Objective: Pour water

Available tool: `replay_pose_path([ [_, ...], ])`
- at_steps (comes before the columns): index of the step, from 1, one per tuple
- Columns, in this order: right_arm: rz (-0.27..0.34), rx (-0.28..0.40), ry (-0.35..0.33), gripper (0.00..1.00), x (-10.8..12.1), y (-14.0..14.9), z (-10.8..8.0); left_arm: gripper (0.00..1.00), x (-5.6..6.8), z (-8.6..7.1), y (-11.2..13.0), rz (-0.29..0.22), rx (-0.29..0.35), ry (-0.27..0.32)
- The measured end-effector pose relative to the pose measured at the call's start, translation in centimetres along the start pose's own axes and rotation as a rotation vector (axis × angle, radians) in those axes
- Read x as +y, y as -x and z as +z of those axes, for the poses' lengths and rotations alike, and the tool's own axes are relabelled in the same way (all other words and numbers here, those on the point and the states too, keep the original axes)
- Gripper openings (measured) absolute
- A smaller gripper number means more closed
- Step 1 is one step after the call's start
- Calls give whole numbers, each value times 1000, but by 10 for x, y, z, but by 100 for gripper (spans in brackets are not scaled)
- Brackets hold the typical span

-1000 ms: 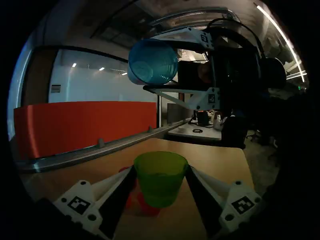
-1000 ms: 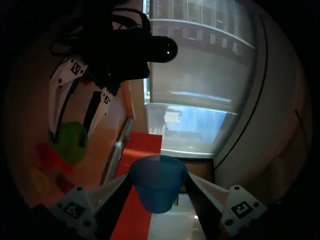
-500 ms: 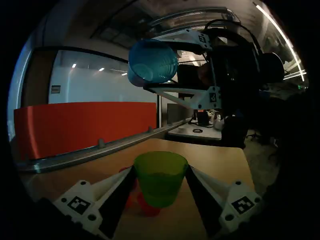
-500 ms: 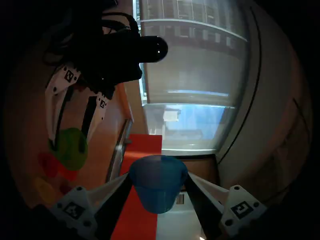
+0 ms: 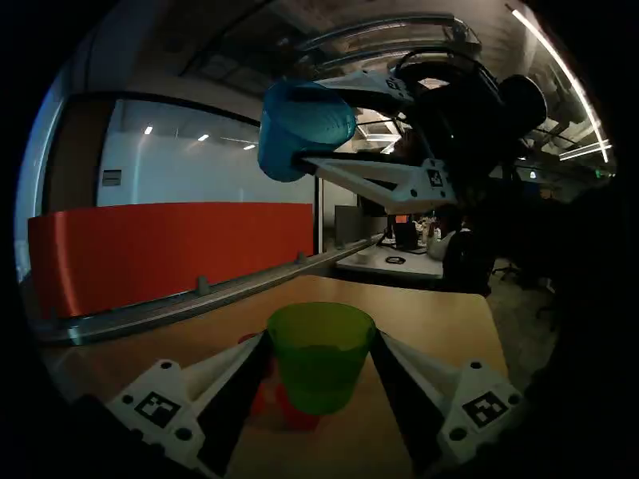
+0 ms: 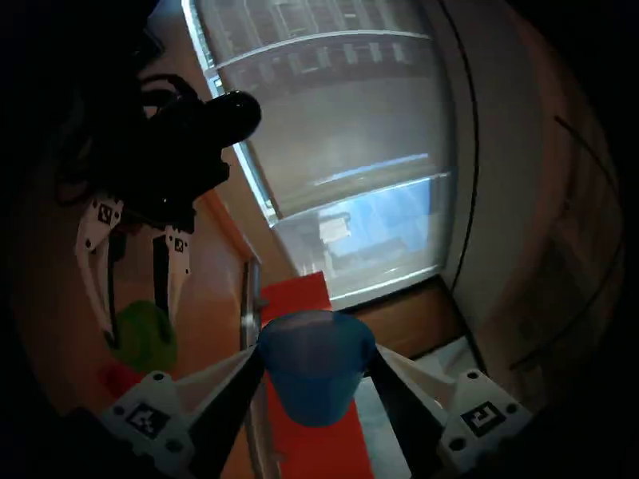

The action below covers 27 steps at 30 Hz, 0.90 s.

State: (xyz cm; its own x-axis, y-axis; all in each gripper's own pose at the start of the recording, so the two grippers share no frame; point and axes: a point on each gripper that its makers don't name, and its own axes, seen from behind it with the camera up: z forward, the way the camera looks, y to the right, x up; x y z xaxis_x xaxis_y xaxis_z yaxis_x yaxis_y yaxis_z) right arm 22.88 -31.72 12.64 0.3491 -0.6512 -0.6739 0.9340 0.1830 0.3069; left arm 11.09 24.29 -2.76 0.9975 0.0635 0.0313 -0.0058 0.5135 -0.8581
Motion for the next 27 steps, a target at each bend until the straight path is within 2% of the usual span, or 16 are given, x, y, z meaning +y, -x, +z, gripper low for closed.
replay_pose_path([
  [8, 267, 27, -10, 91, -8, -2, -1, 87, 0, 0, 0, 6, -3, -3],
  [15, 557, 56, -32, 91, -9, -6, -2, 87, -3, -1, -3, 7, -1, -12],
  [22, 746, 74, -79, 91, -19, -17, -5, 86, -3, -1, -4, 10, -2, -13],
  [27, 923, 86, -122, 90, -26, -25, 0, 87, -2, -1, -5, 12, -1, -13],
])
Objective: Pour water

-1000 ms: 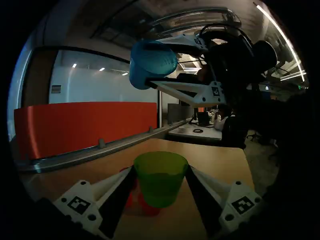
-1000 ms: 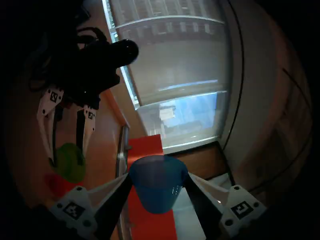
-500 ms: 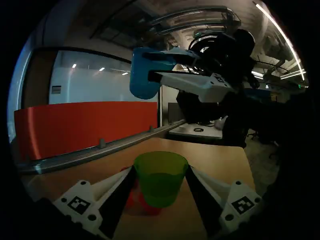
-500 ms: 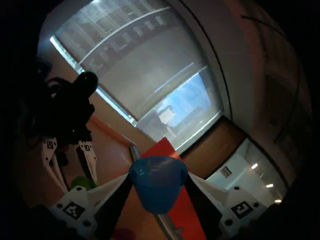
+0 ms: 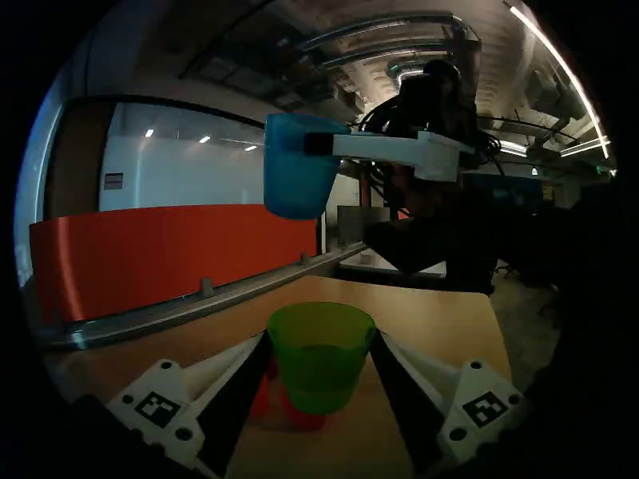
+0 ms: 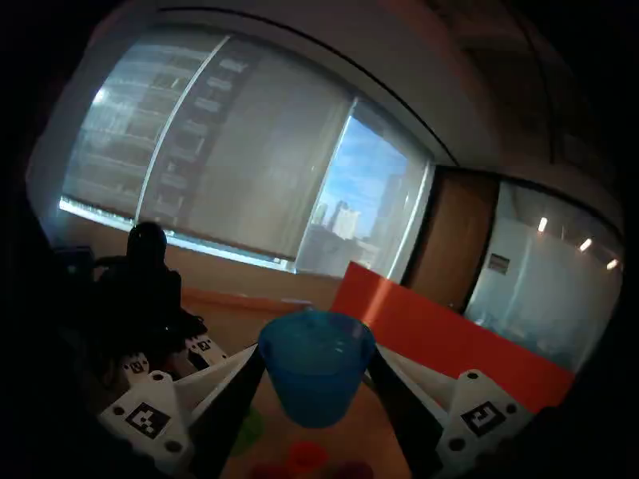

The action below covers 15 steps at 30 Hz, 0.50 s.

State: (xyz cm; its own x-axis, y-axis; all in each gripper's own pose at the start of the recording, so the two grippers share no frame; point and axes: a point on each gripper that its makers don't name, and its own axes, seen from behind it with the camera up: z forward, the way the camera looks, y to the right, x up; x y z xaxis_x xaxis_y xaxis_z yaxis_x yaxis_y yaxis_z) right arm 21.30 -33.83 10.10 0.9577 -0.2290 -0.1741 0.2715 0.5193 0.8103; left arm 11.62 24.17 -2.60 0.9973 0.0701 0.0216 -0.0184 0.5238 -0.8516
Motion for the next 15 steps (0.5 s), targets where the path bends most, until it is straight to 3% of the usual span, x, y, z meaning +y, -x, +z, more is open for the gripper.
replay_pose_path([
  [6, 148, 14, -13, 90, -4, -7, 1, 87, -1, -1, 1, 1, -2, -5],
  [15, 204, 12, -27, 90, -11, -11, -2, 87, -3, -2, -1, 0, 0, -7],
])
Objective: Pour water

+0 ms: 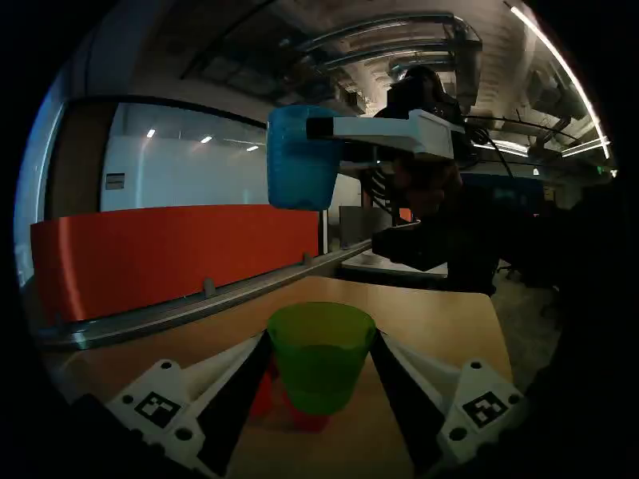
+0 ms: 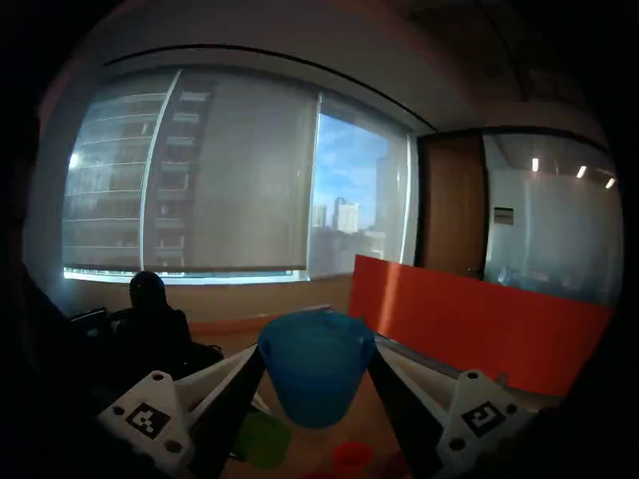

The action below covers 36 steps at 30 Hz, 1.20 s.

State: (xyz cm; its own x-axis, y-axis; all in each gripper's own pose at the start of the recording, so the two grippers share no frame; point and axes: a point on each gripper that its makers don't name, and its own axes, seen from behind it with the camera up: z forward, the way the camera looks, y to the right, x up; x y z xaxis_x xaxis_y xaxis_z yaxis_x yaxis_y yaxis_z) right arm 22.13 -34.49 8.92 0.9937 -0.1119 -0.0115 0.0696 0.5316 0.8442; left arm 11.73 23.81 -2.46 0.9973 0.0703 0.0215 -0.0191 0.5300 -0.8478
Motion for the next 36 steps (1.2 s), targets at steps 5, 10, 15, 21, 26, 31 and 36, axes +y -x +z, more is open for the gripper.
replay_pose_path([
  [5, -5, -1, 7, 90, -1, -2, -2, 87, -1, -1, 1, 3, -2, -5],
  [10, -3, -15, 23, 91, 5, 4, -10, 86, -6, -3, 4, 3, -8, -16],
  [15, 0, -27, 55, 91, 16, 12, -25, 86, -14, -6, 8, 3, -17, -35],
  [21, 4, -34, 86, 91, 26, 19, -47, 87, -23, -13, 10, 1, -30, -57],
  [26, 5, -36, 121, 91, 34, 26, -68, 86, -29, -19, 15, 2, -46, -75],
  [31, 14, -30, 135, 90, 38, 30, -82, 87, -32, -22, 19, 3, -62, -89],
  [36, 2, -27, 143, 90, 38, 32, -92, 86, -31, -22, 18, 2, -72, -94],
])
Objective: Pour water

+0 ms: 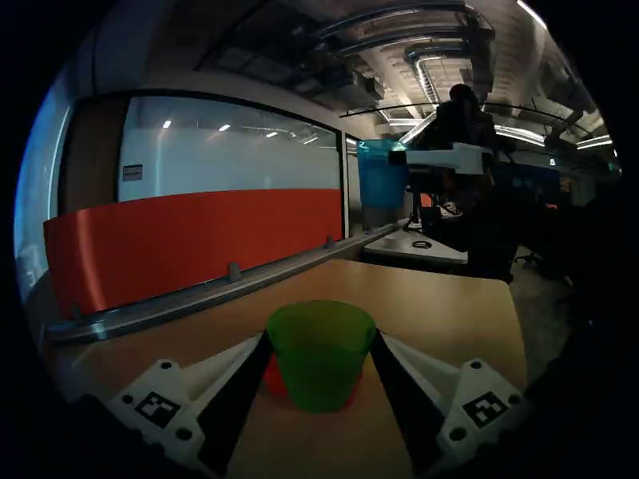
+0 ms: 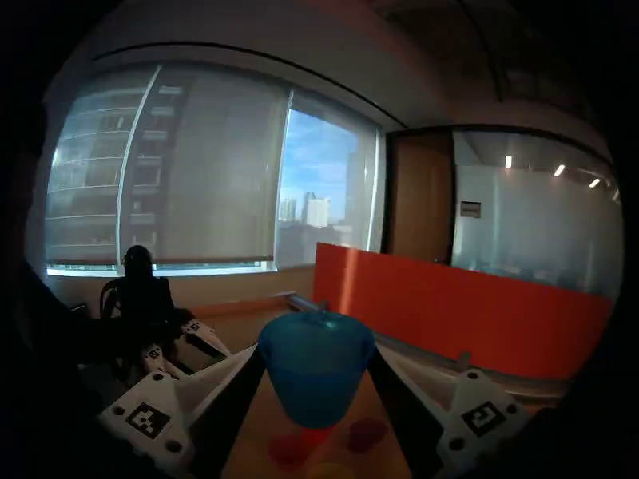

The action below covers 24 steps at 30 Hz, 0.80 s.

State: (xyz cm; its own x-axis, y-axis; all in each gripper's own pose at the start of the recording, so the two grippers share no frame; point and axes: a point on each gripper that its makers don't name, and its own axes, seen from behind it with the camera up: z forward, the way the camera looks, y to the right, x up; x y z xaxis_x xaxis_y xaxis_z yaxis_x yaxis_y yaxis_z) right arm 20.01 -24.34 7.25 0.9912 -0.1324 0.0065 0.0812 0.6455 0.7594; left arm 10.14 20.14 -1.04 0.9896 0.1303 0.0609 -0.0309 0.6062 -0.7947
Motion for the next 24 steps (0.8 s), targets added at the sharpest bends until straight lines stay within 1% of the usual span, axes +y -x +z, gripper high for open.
replay_pose_path([
  [3, -2, -7, 3, 90, 1, 6, -6, 87, 0, -1, 1, 0, -9, 1],
  [9, -11, -25, -7, 90, -3, 19, -17, 87, -5, -2, 9, 11, -49, -11],
  [12, -27, -34, -5, 91, -4, 26, -21, 87, -3, -1, 13, 19, -68, -4],
  [15, -33, -47, -10, 91, -6, 35, -25, 87, 0, 0, 19, 27, -94, 4],
  [21, -22, -77, -39, 91, -13, 54, -30, 86, -3, 5, 34, 30, -160, 3],
  [24, -25, -89, -41, 91, -15, 63, -31, 86, -5, 7, 41, 35, -185, 1],
])
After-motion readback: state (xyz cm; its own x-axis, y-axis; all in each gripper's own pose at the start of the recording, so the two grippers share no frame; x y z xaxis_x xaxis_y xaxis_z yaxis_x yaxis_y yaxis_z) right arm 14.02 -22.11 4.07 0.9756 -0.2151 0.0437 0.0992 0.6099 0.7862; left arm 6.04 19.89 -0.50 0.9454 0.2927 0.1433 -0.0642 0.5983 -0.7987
